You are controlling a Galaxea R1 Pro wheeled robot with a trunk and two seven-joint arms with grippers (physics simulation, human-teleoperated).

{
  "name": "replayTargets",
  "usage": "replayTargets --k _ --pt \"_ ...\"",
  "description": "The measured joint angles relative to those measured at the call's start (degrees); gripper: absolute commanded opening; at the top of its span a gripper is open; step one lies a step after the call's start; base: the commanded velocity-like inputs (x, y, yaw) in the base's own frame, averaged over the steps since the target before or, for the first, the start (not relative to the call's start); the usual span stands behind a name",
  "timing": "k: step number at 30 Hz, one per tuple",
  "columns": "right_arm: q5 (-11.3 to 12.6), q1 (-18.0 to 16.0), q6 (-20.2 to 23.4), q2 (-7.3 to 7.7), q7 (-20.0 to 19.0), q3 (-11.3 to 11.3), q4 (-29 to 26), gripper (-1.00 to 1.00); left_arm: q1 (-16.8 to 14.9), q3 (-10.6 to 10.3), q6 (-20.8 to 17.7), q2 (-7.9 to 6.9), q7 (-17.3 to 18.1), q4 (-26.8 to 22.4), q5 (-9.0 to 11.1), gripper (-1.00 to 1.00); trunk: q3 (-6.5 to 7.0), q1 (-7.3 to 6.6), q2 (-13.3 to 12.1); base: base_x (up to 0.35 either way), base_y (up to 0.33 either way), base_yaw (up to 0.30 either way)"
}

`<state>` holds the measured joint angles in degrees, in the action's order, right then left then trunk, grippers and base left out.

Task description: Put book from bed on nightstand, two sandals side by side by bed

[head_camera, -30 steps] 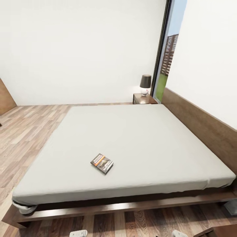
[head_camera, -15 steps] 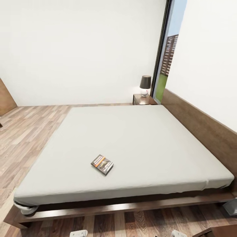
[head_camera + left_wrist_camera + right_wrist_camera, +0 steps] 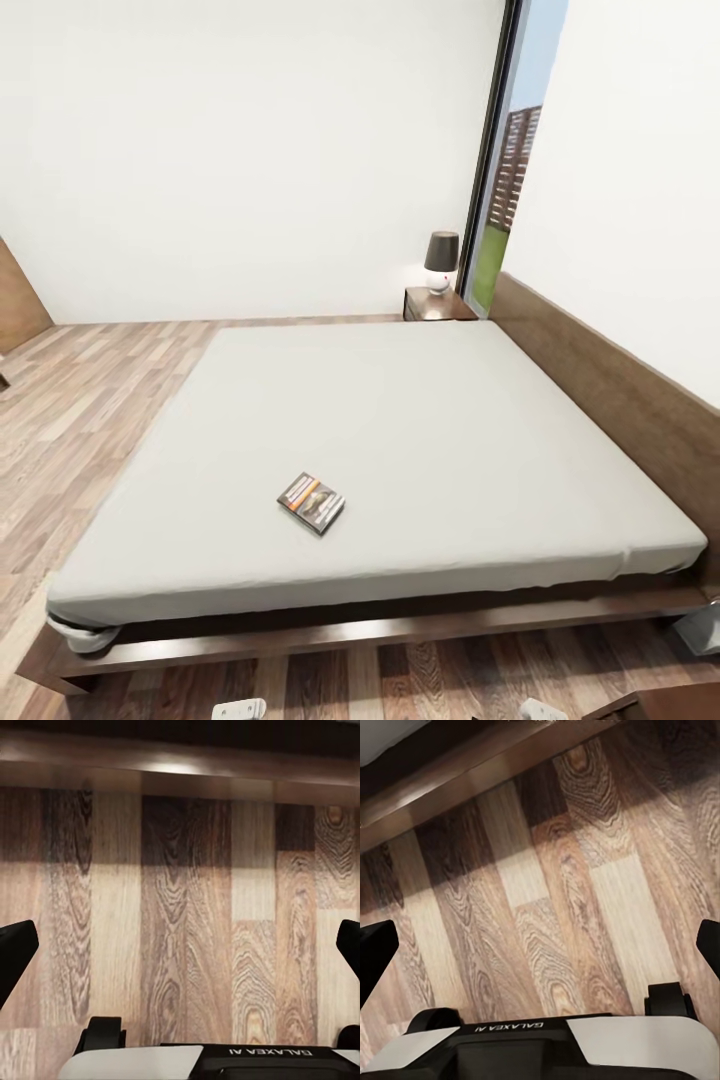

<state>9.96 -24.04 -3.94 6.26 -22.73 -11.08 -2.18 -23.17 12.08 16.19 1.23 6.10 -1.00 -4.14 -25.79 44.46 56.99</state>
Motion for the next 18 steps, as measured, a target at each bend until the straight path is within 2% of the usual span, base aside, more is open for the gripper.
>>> replayTargets --k 18 --pt "0.0 0.0 0.0 -0.02 0.0 0.0 0.02 1.0 0.0 0.0 0.0 0.0 0.0 0.0 0.0 1.0 3.24 -3.96 -7.23 0.0 0.0 0.0"
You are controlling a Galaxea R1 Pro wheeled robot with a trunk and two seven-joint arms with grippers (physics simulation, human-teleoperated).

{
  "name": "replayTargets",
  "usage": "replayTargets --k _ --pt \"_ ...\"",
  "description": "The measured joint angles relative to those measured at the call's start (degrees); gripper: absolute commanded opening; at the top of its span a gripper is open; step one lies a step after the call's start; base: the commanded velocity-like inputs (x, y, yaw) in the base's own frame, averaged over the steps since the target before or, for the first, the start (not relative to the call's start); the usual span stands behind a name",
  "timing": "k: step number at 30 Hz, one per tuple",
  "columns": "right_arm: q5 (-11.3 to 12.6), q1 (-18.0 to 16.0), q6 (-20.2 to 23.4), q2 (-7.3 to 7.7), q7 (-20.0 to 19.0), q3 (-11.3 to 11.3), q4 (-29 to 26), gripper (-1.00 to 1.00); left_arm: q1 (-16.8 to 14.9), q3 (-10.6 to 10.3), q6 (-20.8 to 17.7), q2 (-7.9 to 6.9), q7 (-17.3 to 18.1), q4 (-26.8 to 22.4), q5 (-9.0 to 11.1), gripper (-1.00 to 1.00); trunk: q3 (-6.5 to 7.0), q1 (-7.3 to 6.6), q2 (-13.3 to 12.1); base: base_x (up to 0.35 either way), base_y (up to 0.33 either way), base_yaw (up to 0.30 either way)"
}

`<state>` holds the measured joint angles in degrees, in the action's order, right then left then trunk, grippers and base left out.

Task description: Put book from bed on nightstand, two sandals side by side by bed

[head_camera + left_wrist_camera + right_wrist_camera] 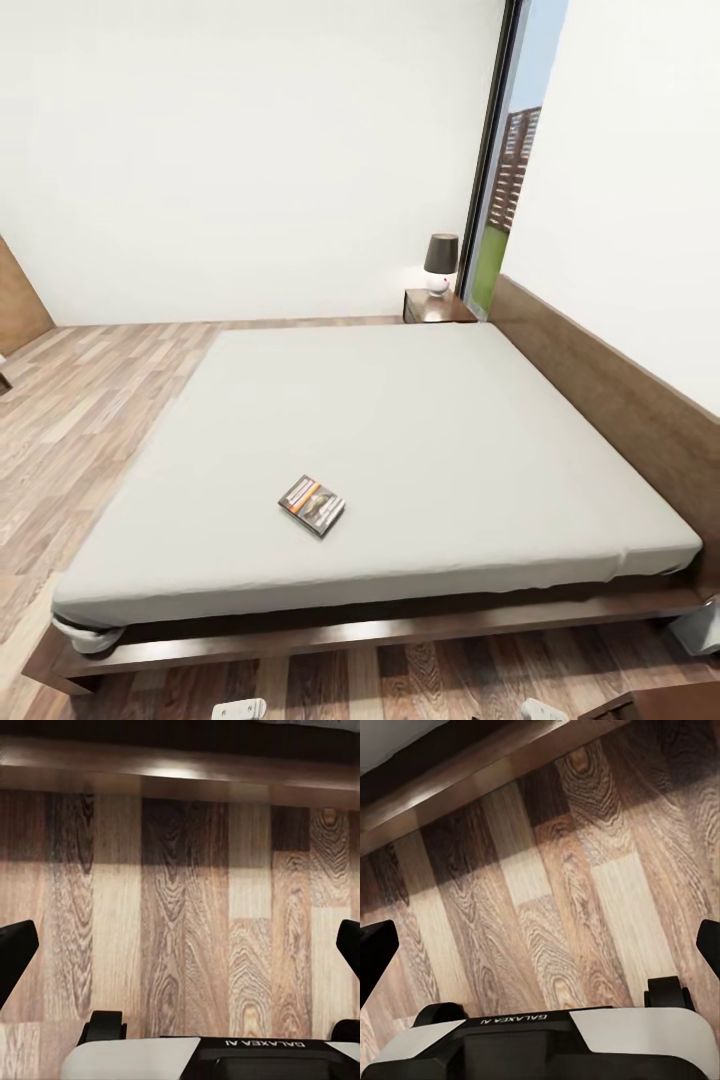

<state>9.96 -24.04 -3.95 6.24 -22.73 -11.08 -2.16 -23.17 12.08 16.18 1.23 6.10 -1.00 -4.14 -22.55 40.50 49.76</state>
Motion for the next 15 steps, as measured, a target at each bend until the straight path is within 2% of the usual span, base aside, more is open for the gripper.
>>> replayTargets --k 9,15 --pt "0.09 0.01 0.0 0.04 0.0 0.01 -0.05 1.0 0.0 0.0 0.0 0.0 0.0 0.0 0.0 1.0 1.62 -1.98 -3.61 0.0 0.0 0.011" --pt "0.1 -0.01 0.0 0.01 0.01 0.02 -0.02 1.0 0.01 0.0 0.0 -0.01 0.01 -0.02 0.0 1.0 2.7 -3.3 -6.02 0.0 0.0 0.205"
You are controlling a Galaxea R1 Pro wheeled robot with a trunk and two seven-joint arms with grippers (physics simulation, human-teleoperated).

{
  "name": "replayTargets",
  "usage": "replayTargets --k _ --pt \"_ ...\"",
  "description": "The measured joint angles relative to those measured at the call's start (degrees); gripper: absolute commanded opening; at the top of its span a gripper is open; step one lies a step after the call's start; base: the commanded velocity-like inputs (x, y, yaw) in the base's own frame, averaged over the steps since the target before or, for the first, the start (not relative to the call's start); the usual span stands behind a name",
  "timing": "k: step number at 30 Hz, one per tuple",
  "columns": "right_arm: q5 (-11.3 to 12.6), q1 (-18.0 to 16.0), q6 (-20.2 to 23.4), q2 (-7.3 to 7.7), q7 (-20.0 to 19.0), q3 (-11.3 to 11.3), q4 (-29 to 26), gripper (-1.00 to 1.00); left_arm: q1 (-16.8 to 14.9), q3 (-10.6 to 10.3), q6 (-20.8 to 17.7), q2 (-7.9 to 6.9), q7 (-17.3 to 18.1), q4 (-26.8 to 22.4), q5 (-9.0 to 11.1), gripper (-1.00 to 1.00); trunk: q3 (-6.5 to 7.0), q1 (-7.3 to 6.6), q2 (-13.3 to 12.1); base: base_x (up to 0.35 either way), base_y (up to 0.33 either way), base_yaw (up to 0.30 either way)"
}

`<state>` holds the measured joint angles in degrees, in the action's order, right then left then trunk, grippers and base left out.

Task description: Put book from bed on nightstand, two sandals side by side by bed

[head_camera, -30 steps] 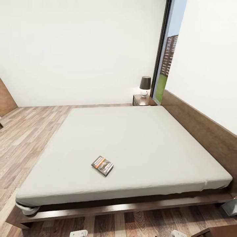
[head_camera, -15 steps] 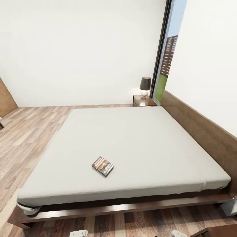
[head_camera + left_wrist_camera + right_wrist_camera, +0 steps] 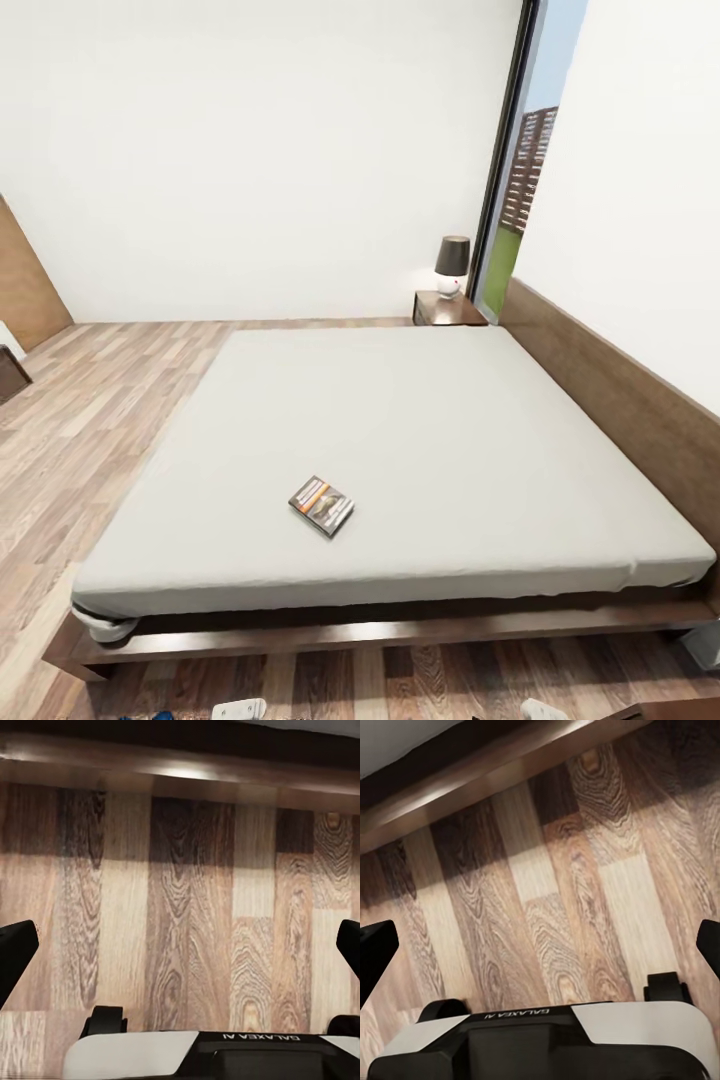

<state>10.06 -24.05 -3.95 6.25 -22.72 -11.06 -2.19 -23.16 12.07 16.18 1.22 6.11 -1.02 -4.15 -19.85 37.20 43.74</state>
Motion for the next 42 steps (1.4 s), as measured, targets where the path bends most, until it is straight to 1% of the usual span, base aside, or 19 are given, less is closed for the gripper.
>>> replayTargets --k 10,16,19,42 --pt "0.0 0.02 0.0 -0.01 -0.01 0.0 -0.02 1.0 -0.01 0.0 0.0 0.01 -0.01 0.02 0.0 1.0 1.8 -2.2 -4.02 0.0 0.0 0.037" --pt "0.0 0.0 0.0 -0.01 0.0 0.0 -0.01 1.0 0.0 0.0 -0.02 0.0 0.0 0.0 0.0 1.0 2.88 -3.52 -6.43 0.0 0.0 0.197" --pt "0.0 0.01 0.0 0.01 -0.01 -0.01 -0.02 1.0 -0.01 0.0 -0.02 0.0 -0.01 0.01 0.0 1.0 3.42 -4.18 -7.63 0.0 0.0 0.065" --pt "0.0 0.02 0.01 0.01 -0.01 0.0 -0.03 1.0 -0.01 0.0 -0.01 0.01 -0.01 0.02 0.0 1.0 7.57 -9.24 -16.88 0.0 0.0 0.004"
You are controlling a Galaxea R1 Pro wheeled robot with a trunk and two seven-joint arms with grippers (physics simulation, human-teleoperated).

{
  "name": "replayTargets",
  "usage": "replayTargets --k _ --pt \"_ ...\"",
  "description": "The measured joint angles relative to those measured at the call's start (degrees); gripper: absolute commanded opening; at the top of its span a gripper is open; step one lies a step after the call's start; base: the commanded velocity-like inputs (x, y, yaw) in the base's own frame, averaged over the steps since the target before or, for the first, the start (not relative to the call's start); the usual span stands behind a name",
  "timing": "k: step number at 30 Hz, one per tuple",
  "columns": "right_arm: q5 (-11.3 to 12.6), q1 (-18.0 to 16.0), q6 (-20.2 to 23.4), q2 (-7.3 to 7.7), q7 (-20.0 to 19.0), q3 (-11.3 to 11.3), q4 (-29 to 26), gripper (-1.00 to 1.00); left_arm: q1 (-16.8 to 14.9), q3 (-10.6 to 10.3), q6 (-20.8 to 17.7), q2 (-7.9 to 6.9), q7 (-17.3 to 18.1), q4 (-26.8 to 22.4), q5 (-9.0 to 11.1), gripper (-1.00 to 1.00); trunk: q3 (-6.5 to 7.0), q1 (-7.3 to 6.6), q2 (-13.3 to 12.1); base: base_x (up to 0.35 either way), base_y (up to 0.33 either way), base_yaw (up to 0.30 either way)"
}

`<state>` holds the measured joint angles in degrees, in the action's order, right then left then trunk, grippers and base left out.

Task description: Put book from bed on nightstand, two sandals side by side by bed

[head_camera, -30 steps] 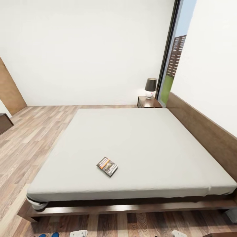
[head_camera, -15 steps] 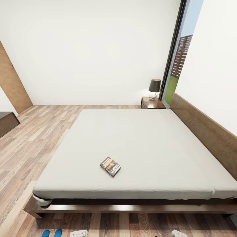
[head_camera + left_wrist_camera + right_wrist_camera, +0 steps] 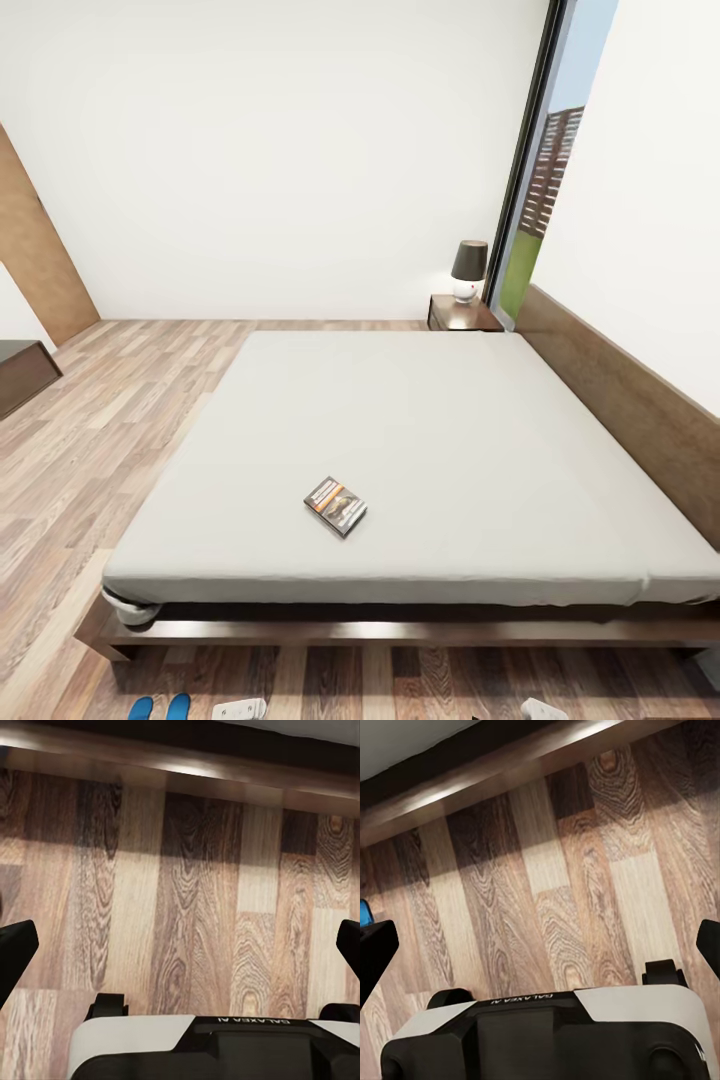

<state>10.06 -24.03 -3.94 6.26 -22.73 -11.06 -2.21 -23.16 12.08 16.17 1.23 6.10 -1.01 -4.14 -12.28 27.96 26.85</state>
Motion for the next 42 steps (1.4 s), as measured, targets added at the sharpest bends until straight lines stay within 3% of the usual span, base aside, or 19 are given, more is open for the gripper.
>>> replayTargets --k 10,42 --pt "-0.08 0.0 -0.07 0.02 0.0 -0.01 0.05 1.0 0.0 0.0 0.0 0.0 0.0 0.0 0.0 1.0 1.81 -2.2 -4.03 0.0 0.0 0.0" --pt "-0.12 0.0 -0.18 -0.04 0.0 0.01 0.03 1.0 0.0 0.08 0.0 -0.08 0.0 0.0 0.0 1.0 1.66 -2.21 -4.05 0.0 0.0 0.0"
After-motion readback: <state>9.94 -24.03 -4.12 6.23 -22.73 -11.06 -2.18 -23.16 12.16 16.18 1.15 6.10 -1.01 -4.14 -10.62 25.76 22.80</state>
